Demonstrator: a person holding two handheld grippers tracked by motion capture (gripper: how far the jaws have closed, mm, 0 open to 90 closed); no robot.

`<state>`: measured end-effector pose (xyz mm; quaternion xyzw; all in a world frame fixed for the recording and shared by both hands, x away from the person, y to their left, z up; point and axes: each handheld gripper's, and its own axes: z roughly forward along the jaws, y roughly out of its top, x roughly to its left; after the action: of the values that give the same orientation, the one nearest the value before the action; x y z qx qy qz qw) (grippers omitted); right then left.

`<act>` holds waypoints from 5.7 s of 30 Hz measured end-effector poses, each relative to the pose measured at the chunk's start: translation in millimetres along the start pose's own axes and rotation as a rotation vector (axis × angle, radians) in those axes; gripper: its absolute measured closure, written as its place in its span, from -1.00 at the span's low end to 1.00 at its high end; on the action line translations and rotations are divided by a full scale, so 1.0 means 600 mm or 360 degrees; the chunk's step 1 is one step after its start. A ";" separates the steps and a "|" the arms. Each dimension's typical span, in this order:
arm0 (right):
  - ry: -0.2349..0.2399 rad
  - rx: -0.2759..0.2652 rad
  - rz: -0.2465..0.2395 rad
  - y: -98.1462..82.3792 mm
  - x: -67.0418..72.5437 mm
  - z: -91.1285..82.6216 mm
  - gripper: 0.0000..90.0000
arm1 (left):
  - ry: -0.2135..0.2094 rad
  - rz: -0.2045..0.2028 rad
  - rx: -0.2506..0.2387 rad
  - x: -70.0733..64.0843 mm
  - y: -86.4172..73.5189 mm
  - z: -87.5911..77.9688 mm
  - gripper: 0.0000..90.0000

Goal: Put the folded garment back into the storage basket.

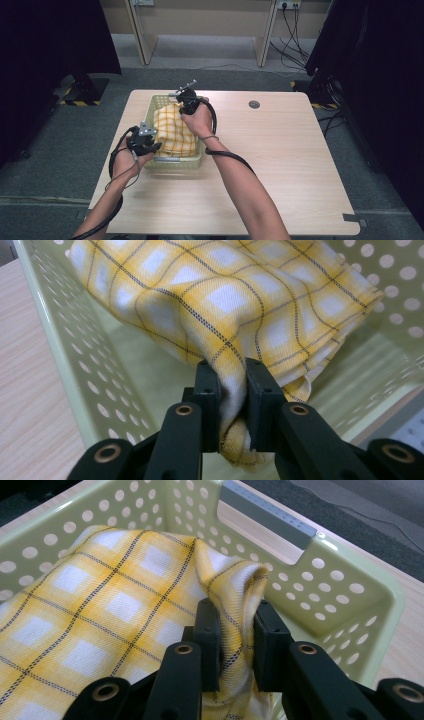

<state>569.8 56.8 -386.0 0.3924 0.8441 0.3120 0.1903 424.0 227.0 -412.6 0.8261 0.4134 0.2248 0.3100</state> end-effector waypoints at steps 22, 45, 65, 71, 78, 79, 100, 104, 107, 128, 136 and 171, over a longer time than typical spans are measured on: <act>-0.0004 0.0042 0.0000 -0.003 0.001 0.011 0.69 | -0.0023 -0.0015 0.0086 0.005 -0.001 0.014 0.71; 0.0008 0.0117 -0.0018 -0.009 0.002 0.024 0.66 | -0.0062 -0.0035 0.0170 0.009 0.004 0.018 0.67; 0.0017 0.0163 -0.0012 -0.014 0.000 0.033 0.61 | -0.0119 -0.0083 0.0239 0.015 0.008 0.023 0.57; 0.0014 0.0168 -0.0014 -0.014 0.000 0.034 0.55 | -0.0129 -0.0094 0.0238 0.017 0.007 0.024 0.51; 0.0006 0.0176 -0.0018 -0.017 0.000 0.036 0.43 | -0.0119 -0.0110 0.0221 0.018 0.007 0.024 0.45; 0.0008 0.0182 -0.0015 -0.017 -0.001 0.036 0.39 | -0.0117 -0.0115 0.0218 0.018 0.007 0.024 0.44; 0.0051 0.0112 0.0015 -0.022 -0.006 0.018 -0.30 | -0.0003 -0.0161 0.0101 0.006 0.018 0.008 -0.23; 0.0061 0.0097 0.0016 -0.020 -0.007 0.011 -0.41 | 0.0008 -0.0154 0.0075 0.004 0.020 0.004 -0.40; 0.0108 0.0070 -0.0012 -0.018 -0.009 -0.001 -0.49 | 0.0009 -0.0148 0.0055 0.000 0.022 0.000 -0.47; 0.0244 -0.0025 0.0010 -0.044 -0.029 -0.055 -0.70 | 0.0019 -0.0116 -0.0130 -0.016 0.022 -0.015 -0.62; 0.0247 -0.0077 0.0006 -0.055 -0.036 -0.076 -0.72 | 0.0021 -0.0112 -0.0167 -0.022 0.021 -0.015 -0.62; 0.0213 -0.0175 0.0051 -0.129 -0.096 -0.150 -0.75 | 0.0026 -0.0127 -0.0294 -0.030 -0.004 -0.030 -0.61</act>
<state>512.4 -60.8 -367.7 0.3731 0.8301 0.3863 0.1498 401.7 219.3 -403.7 0.7750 0.4261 0.2560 0.3903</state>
